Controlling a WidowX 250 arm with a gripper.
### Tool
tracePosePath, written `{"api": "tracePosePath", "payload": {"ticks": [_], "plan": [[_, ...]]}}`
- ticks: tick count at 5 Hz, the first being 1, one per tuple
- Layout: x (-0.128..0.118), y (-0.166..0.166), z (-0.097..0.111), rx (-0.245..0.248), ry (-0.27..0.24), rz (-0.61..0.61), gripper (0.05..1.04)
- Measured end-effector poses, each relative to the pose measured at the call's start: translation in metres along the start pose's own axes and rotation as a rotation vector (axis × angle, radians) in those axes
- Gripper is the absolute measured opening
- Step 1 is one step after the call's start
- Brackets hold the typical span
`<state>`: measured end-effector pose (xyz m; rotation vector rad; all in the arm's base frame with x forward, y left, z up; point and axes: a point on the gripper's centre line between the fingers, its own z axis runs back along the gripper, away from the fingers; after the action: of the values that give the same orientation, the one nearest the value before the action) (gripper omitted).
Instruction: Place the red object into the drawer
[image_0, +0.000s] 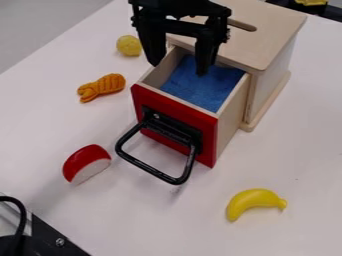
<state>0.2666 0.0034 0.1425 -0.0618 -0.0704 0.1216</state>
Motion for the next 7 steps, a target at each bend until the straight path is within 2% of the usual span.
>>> {"api": "tracePosePath", "payload": {"ticks": [1,2,3,4,5,6,7], "plan": [[-0.004,0.0,-0.007,0.002,0.028,0.0,0.999],[-0.008,0.007,-0.01,0.035,0.039,0.003,0.999],[-0.015,0.018,-0.005,0.088,0.022,0.006,0.999],[-0.026,0.04,-0.002,0.121,-0.002,0.005,0.999],[-0.045,0.068,0.003,0.142,-0.068,-0.03,0.999],[-0.059,0.089,0.0,0.127,-0.054,-0.056,0.999],[-0.073,0.102,-0.014,0.117,-0.028,-0.117,0.999]]}}
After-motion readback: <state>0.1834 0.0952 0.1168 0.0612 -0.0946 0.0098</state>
